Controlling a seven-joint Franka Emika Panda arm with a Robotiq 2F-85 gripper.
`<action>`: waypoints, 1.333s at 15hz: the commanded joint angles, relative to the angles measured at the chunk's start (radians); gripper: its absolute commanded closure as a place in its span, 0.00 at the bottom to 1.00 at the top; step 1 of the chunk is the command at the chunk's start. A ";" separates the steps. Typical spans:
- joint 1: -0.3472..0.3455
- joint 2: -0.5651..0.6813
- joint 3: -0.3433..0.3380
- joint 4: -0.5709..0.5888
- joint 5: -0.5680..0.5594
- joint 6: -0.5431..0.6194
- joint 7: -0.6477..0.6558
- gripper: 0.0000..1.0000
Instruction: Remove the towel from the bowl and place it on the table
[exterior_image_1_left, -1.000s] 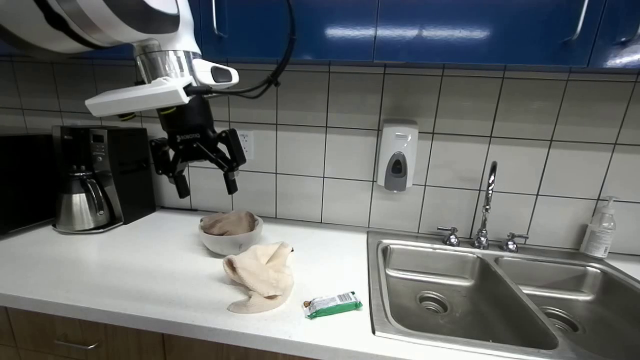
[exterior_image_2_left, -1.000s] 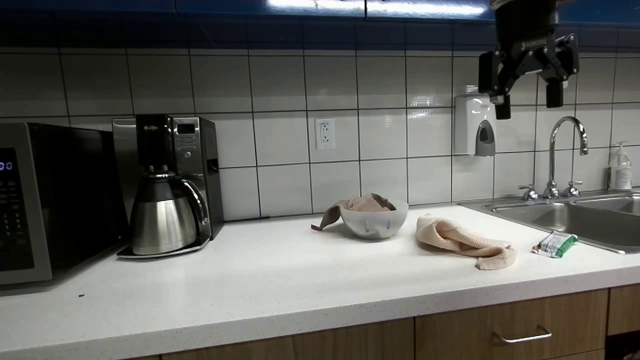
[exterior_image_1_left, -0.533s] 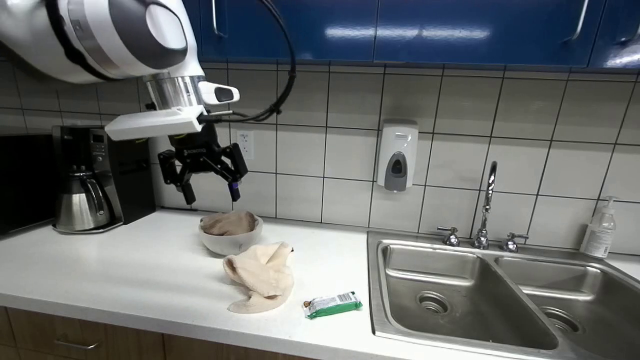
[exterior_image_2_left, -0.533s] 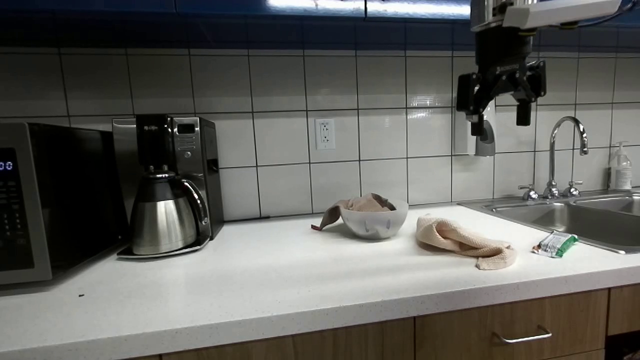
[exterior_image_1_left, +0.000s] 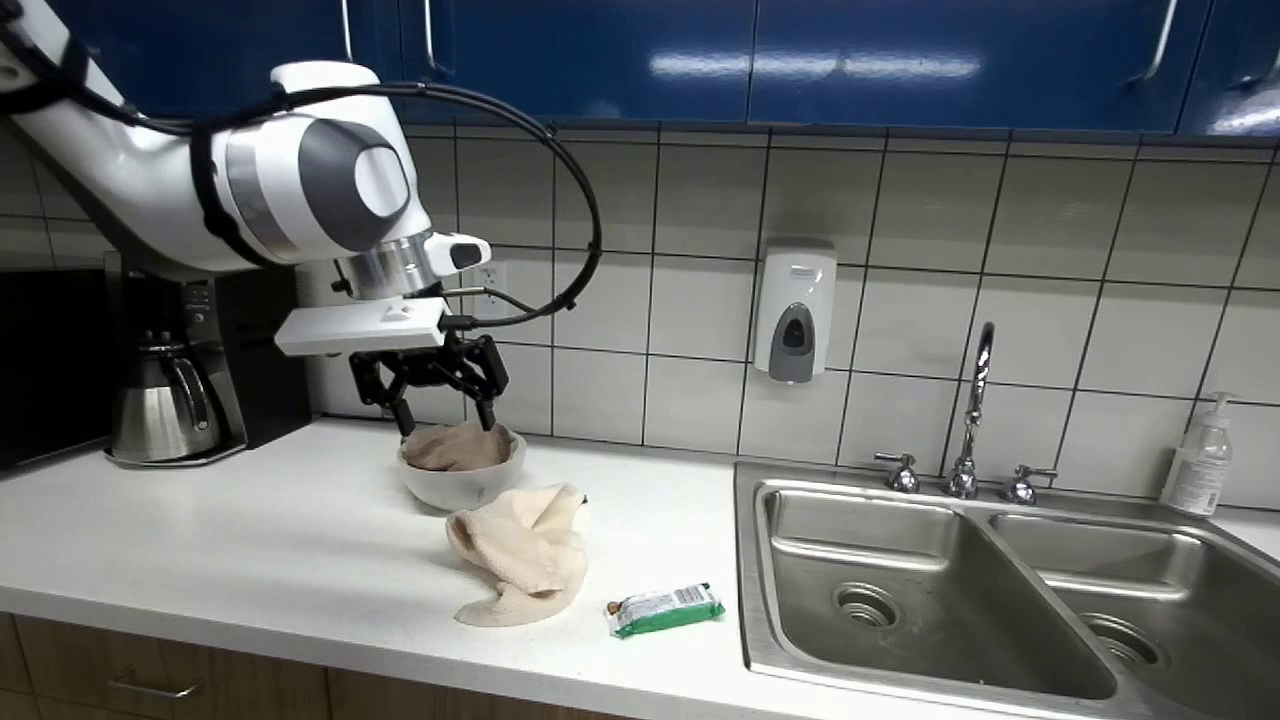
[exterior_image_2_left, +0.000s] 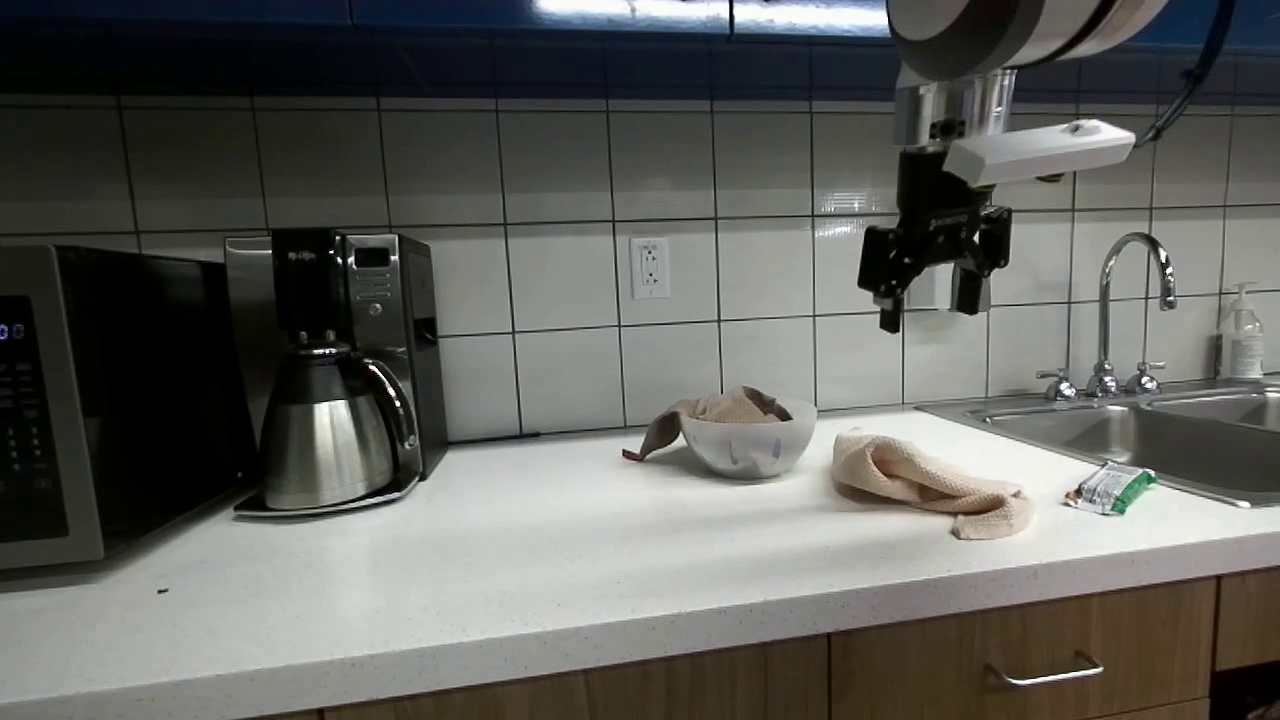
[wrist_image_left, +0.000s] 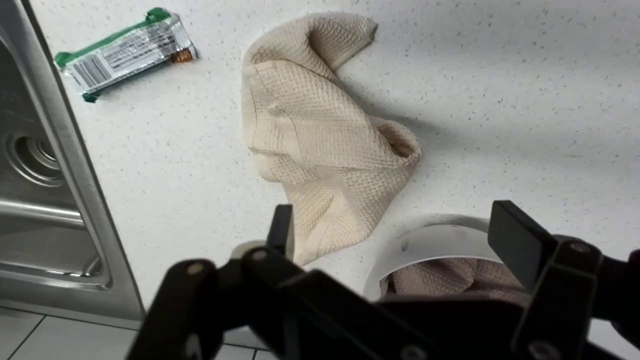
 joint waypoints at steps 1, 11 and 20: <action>-0.015 0.150 0.016 0.085 -0.046 0.096 -0.009 0.00; 0.031 0.470 -0.005 0.345 -0.099 0.206 -0.029 0.00; 0.043 0.655 0.033 0.516 0.018 0.240 -0.139 0.00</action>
